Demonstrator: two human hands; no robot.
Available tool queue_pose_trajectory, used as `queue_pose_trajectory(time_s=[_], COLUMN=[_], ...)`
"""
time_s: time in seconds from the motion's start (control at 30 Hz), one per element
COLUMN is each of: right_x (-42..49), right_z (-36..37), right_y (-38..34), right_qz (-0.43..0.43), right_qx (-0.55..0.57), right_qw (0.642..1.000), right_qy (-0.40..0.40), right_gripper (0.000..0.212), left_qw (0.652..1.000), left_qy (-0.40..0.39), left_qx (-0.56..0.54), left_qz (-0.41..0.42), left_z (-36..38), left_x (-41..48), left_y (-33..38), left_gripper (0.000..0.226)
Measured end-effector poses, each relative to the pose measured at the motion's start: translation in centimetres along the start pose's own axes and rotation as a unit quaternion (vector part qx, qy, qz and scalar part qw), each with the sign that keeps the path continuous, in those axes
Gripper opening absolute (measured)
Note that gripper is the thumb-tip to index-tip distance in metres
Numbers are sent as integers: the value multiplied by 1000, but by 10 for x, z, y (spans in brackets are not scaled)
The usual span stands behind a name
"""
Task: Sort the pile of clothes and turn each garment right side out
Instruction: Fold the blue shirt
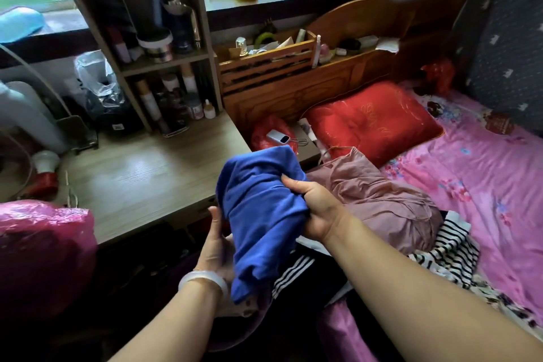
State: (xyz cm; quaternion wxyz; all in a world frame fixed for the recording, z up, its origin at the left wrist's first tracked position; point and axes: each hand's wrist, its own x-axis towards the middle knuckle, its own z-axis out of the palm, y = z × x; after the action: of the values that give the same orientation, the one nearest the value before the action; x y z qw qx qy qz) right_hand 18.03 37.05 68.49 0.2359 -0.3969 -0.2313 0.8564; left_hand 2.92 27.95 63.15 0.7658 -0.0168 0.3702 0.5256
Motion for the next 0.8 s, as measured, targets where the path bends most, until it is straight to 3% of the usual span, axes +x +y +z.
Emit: queue_pose_trajectory(time_s=[0.07,0.13,0.23,0.33,0.43,0.6,0.8], right_x=[9,18,29,37,40,60,91], right_z=[-10,-22,-36,-40,-31,-12,2], right_y=[9,19,34,54,70,84,113], right_qz=[-2,-15,-36,-1,32,42,51], right_qx=[15,7,-19,10,72,60,25], right_qw=[999,996,986,987,993,992,989], right_qy=[31,85,163,159,93,104,140], right_gripper=[37,28,20,26,40,17,14], left_qw=[999,997,998,997,995,983,974], left_qy=[-48,-70,-13,10,10,70,116], left_qx=[5,18,54,74,89,153,177], left_qz=[-17,-29,-34,-32,-47,-77,-85], left_z=[-7,-15,-24,-35,-44,-82,-121], left_x=[-7,-9,-9,-11,-16,-13,-2], left_y=[7,14,25,35,43,70,98], left_gripper=[86,87,85,87,72,73,59])
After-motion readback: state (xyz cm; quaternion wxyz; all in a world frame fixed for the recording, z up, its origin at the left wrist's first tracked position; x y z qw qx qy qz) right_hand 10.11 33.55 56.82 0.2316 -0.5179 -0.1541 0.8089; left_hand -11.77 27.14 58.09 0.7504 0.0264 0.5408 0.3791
